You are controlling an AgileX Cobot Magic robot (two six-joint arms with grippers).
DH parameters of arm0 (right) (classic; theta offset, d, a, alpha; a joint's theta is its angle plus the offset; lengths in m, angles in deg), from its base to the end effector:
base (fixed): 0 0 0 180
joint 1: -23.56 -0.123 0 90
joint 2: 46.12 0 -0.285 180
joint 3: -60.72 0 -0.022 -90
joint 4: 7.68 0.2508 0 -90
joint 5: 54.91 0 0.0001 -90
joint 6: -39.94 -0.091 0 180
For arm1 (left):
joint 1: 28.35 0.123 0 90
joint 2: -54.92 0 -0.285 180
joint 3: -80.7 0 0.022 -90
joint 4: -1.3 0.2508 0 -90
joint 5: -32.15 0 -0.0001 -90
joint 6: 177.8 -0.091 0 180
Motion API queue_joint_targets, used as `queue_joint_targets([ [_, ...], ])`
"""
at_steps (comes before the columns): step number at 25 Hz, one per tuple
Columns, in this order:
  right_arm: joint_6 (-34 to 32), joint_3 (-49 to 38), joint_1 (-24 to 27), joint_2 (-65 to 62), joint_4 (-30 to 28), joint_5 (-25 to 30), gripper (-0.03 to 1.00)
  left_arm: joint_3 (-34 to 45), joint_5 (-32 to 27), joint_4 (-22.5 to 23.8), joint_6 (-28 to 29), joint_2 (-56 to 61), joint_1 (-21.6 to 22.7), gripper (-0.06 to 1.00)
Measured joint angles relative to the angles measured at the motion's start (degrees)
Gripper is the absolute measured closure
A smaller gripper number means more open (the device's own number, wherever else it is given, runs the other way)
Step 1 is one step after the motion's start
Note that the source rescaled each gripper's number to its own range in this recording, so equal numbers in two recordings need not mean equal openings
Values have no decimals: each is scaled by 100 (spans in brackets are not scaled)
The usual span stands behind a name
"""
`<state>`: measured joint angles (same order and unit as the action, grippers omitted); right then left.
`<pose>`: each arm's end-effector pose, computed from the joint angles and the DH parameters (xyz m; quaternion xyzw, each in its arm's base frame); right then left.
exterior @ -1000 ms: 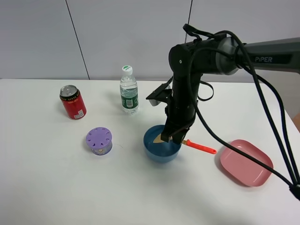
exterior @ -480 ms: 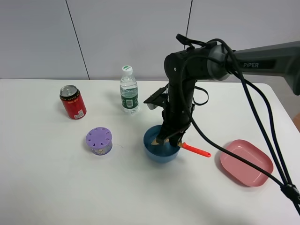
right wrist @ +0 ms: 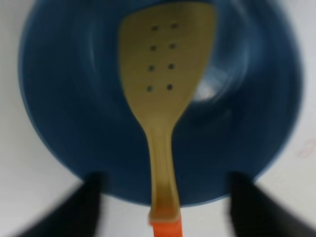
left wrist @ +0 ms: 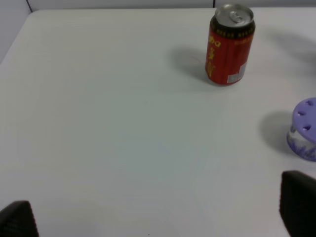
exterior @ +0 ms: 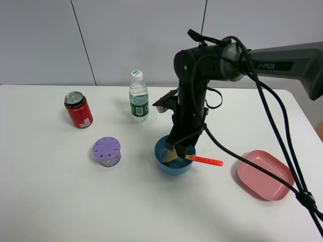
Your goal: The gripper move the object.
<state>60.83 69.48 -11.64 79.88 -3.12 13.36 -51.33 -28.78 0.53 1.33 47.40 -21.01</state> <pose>0.3163 0.2314 0.1680 0.4547 -0.8886 -0.0299 0.0522 -0.0067 -0.0019 0.2799 -0.0476 0.8486 0.0310 0.5259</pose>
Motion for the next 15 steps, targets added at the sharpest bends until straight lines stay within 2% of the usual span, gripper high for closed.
queue_joint_targets([
  [1, -71, 108, 0, 0, -14, 33, 39, 0, 0, 0, 0, 0, 0, -6],
  [3, -309, 303, 0, 0, -38, 87, 20, 0, 0, 0, 0, 0, 0, -6],
  [5, -472, 484, 0, 0, -42, 114, 10, 0, 0, 0, 0, 0, 0, -6],
  [8, -548, 611, 0, 0, -78, 114, 6, 0, 0, 0, 0, 0, 0, -6],
  [15, -737, 611, 0, -388, 134, 124, 5, 0, 0, 0, 0, 0, 0, -6],
])
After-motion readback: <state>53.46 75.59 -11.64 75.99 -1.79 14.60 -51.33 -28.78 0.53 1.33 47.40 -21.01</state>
